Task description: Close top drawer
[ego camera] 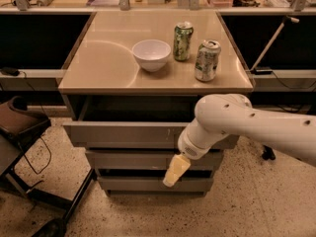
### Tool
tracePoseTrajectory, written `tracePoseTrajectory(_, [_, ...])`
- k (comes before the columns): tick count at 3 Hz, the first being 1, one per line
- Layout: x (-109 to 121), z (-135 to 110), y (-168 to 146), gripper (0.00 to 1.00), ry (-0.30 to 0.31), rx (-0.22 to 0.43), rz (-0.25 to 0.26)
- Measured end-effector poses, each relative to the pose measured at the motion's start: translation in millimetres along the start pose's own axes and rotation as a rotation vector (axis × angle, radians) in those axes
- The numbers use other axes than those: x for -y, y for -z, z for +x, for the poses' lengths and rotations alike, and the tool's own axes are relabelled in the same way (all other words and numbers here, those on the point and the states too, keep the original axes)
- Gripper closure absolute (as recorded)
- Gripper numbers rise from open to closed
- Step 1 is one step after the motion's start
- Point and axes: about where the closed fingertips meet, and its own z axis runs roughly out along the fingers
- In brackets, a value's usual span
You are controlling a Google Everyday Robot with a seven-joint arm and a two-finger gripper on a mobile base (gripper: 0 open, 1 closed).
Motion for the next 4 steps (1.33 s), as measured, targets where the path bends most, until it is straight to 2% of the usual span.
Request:
tracePoseTrajectory(1, [-1.0,-52.8,-18.3,0.0,0.052,0.044,-0.009])
tracePoseTrajectory(2, [-0.9,-52.8,-18.2,0.0,0.052,0.044,-0.009])
tracePoseTrajectory(3, [46.3,-43.4,-5.4,0.0,-0.023,0.054,0.052])
tracePoseTrajectory(4, [46.3,-43.4,-5.4,0.0,-0.023,0.054,0.052])
